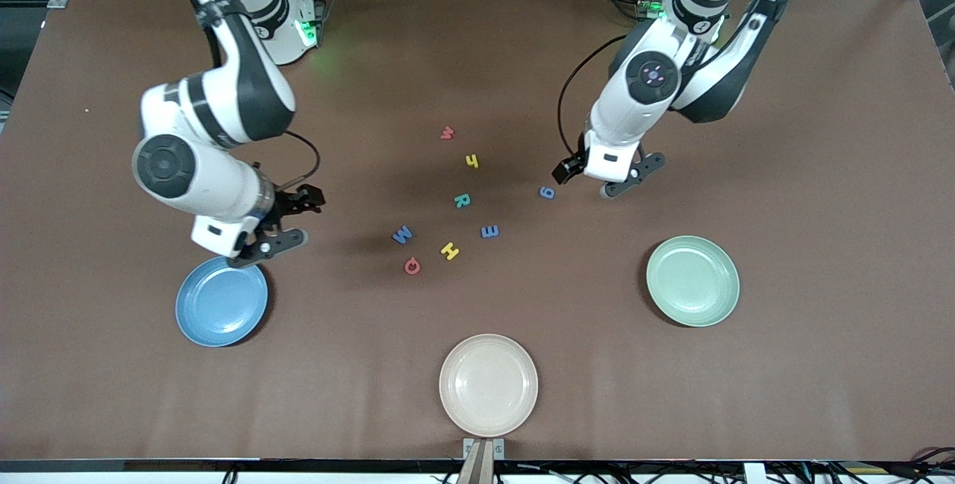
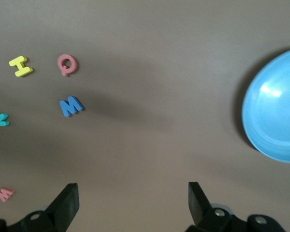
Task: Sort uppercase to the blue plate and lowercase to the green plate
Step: 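Grasp the blue g with the left gripper while the right gripper grasps the blue M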
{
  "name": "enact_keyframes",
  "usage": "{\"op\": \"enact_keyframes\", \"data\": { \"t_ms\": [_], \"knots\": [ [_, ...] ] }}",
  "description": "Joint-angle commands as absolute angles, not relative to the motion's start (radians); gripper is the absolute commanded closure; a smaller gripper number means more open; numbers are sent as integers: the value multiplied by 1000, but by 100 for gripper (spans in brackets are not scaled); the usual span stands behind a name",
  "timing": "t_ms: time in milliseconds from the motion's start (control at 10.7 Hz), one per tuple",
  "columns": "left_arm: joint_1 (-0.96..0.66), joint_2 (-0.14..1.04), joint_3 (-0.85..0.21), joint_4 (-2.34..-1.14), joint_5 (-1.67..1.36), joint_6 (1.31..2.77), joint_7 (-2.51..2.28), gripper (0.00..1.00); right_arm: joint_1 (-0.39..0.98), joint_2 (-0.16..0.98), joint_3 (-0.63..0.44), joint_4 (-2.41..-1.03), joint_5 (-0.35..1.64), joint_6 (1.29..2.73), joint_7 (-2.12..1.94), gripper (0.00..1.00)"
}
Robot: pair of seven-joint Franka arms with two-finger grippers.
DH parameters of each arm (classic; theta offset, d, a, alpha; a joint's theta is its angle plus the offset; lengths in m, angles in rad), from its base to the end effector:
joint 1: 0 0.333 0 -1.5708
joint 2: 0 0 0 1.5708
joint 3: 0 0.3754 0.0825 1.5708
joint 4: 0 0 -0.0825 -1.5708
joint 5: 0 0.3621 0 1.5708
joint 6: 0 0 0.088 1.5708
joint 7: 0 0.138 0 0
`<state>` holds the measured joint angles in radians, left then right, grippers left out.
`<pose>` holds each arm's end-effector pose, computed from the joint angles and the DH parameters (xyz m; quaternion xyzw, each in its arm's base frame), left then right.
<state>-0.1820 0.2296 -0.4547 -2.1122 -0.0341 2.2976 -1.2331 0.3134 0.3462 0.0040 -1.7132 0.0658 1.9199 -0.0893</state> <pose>0.4578 -0.3300 0.3577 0.9491 0.3086 -0.0570 0.0284 0.5980 0.2031 0.4123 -0.9792 -0.1882 0.0727 0.0226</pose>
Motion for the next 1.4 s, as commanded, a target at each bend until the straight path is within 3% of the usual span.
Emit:
{"op": "enact_keyframes", "data": {
  "t_ms": [0, 655, 1310],
  "knots": [
    [-198, 326, -456, -2102, 29, 2380, -1383, 0, 353, 431, -3, -1675, 72, 1997, -98, 0],
    [-215, 491, -456, -2111, 199, 2560, -1609, 7, 480, 647, -5, -1687, 69, 2337, -91, 0],
    [-241, 543, -449, -2118, 268, 2618, -1664, 19, 563, 676, -11, -1735, -23, 2385, -38, 0]
  ]
}}
